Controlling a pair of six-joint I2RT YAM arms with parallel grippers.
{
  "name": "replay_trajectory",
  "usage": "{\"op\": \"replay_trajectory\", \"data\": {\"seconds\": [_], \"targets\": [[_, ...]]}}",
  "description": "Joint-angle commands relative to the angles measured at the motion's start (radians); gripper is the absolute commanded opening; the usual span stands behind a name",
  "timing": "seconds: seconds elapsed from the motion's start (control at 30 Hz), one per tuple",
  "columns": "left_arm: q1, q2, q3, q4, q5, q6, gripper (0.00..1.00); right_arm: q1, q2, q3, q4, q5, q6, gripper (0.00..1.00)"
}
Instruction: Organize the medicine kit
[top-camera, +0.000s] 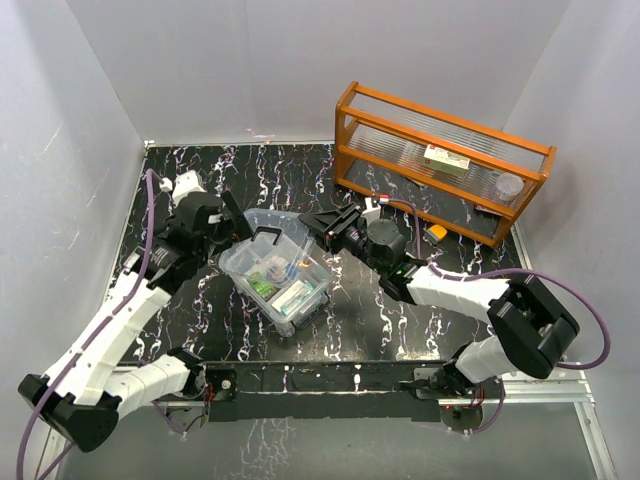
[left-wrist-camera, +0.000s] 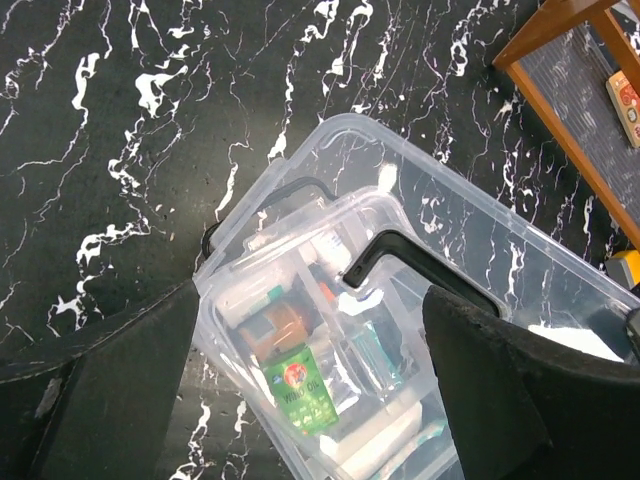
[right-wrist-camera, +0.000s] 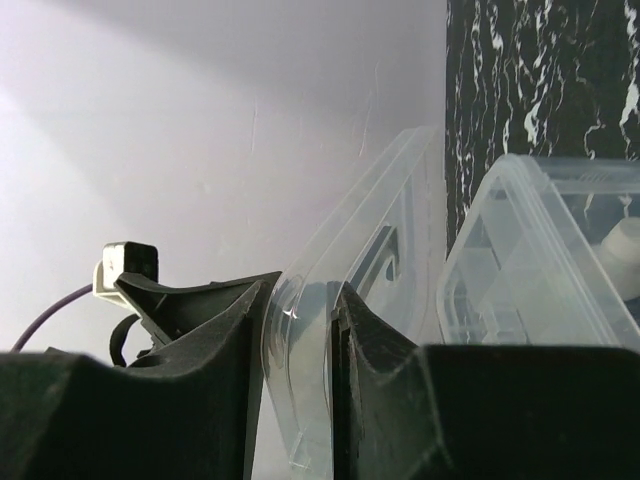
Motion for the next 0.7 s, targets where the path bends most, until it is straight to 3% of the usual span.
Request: {"op": "replay_trajectory", "data": {"seconds": [0.0, 0.47, 0.67], "targets": [[0.075, 0.030, 0.018, 0.069, 0.160, 0.034, 0.93, 0.017, -0.008, 0.039, 0.118, 0.155, -0.003, 0.16], [0.278, 0.073, -0.123, 0.158, 0.433, 0.139, 0.93, 0.038, -0.129, -0.179, 0.108, 0.171, 0.012, 0.18], [0.337, 0.108, -0.138, 0.190, 0.534, 0.193, 0.94, 0.038, -0.155, -0.198, 0.056, 0.182, -0.017, 0.25]]}}
